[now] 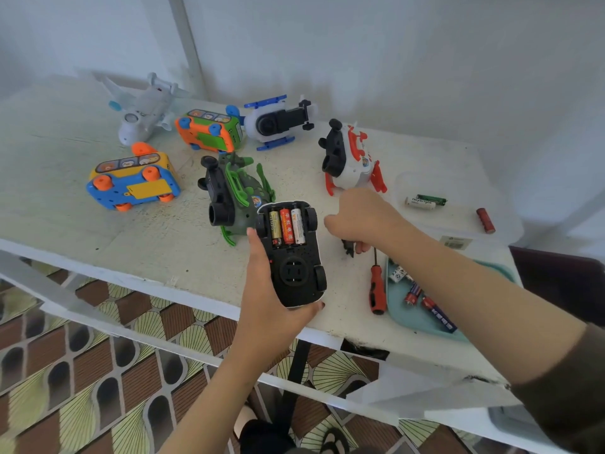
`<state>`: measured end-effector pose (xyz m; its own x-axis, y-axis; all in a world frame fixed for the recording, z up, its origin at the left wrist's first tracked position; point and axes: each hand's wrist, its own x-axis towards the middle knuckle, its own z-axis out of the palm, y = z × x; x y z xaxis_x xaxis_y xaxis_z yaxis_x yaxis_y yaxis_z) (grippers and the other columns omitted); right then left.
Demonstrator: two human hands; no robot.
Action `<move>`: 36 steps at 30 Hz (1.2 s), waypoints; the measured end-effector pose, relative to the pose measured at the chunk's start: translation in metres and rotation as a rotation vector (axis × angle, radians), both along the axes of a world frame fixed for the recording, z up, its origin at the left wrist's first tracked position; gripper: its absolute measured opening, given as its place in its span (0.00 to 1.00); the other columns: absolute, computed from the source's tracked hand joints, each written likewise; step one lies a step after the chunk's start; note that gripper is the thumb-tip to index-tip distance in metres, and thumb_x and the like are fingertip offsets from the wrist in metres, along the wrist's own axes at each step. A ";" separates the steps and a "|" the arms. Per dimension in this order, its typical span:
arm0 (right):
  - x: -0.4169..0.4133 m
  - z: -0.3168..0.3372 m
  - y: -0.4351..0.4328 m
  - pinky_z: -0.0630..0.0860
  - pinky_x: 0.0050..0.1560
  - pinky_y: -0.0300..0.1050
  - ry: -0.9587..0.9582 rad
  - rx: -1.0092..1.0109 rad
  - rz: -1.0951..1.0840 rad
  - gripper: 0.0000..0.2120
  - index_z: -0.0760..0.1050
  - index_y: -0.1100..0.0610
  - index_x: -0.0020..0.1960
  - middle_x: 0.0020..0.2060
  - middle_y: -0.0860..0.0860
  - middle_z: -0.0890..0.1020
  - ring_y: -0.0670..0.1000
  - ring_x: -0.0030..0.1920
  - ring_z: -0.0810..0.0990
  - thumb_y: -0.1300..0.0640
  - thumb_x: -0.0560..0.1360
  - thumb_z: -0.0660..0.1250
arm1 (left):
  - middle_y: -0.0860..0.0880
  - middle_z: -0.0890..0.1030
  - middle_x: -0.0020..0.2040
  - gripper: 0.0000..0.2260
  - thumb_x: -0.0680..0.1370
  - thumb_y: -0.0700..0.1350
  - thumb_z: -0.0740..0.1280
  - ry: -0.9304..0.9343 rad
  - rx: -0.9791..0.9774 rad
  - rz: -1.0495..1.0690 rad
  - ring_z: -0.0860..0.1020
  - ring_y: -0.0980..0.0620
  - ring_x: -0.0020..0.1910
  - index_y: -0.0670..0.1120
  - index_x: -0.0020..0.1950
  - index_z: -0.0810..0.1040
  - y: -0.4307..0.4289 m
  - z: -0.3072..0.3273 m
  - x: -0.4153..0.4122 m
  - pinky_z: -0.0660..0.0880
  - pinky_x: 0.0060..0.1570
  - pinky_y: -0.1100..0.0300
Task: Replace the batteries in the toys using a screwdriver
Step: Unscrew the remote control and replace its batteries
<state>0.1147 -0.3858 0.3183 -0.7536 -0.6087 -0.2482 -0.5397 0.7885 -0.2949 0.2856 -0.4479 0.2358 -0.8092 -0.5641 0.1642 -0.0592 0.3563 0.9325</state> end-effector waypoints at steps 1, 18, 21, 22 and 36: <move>0.001 0.002 0.003 0.72 0.32 0.40 0.028 -0.010 -0.007 0.14 0.65 0.58 0.34 0.30 0.52 0.71 0.50 0.27 0.72 0.57 0.78 0.60 | 0.59 0.60 0.74 0.57 0.66 0.35 0.79 -0.013 0.011 -0.013 0.61 0.73 0.67 0.56 0.77 0.40 -0.001 0.000 -0.001 0.65 0.65 0.71; 0.007 0.029 0.029 0.78 0.33 0.33 -0.150 -0.701 -0.151 0.19 0.69 0.58 0.67 0.38 0.51 0.79 0.45 0.33 0.79 0.67 0.78 0.57 | 0.55 0.53 0.76 0.53 0.61 0.61 0.76 0.025 -0.152 -0.005 0.53 0.51 0.78 0.62 0.76 0.46 -0.018 -0.003 -0.012 0.61 0.73 0.42; 0.014 0.026 0.029 0.81 0.39 0.38 -0.428 -0.785 -0.143 0.22 0.70 0.57 0.69 0.36 0.51 0.79 0.44 0.33 0.80 0.70 0.77 0.61 | 0.57 0.45 0.79 0.56 0.60 0.61 0.77 0.025 -0.169 -0.034 0.47 0.52 0.79 0.65 0.75 0.40 -0.022 -0.003 -0.013 0.57 0.75 0.41; 0.017 0.024 0.029 0.81 0.40 0.38 -0.534 -0.800 -0.161 0.22 0.69 0.58 0.69 0.36 0.52 0.79 0.44 0.33 0.80 0.70 0.77 0.62 | 0.58 0.44 0.79 0.59 0.60 0.60 0.78 0.024 -0.171 -0.043 0.47 0.54 0.79 0.64 0.76 0.38 -0.024 -0.003 -0.014 0.56 0.75 0.42; 0.037 0.003 0.021 0.80 0.33 0.39 -0.853 -0.779 -0.335 0.21 0.65 0.61 0.62 0.34 0.57 0.81 0.47 0.29 0.80 0.68 0.74 0.69 | 0.71 0.61 0.71 0.57 0.63 0.40 0.80 0.116 -0.031 -0.182 0.65 0.61 0.72 0.55 0.79 0.44 -0.026 -0.003 -0.014 0.69 0.67 0.63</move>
